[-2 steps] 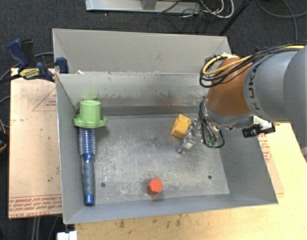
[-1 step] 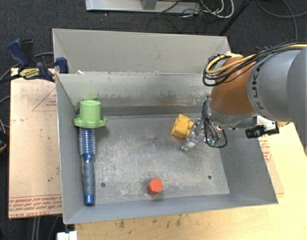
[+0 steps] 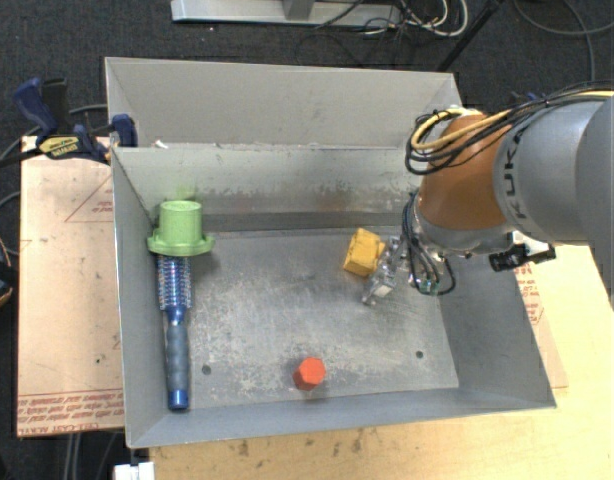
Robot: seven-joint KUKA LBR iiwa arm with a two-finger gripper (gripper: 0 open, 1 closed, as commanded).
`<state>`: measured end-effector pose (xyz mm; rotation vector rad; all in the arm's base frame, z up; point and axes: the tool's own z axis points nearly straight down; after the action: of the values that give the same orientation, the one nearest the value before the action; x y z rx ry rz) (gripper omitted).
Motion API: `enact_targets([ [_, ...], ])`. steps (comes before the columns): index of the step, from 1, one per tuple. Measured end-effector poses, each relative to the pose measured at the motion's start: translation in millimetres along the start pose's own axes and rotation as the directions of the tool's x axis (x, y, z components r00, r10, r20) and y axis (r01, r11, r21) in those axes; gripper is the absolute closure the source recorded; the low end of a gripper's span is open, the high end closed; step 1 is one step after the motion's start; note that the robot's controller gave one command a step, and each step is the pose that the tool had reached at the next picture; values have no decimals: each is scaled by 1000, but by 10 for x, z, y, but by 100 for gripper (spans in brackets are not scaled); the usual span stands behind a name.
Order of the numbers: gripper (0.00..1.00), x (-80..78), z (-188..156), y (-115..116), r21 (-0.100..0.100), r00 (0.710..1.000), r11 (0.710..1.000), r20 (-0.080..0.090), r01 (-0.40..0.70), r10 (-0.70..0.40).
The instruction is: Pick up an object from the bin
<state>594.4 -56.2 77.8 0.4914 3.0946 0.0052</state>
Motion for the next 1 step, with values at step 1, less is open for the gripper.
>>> enact_targets([
  [1, 100, 1, -278, 10, 3, 999, 999, -2, 39, -39],
])
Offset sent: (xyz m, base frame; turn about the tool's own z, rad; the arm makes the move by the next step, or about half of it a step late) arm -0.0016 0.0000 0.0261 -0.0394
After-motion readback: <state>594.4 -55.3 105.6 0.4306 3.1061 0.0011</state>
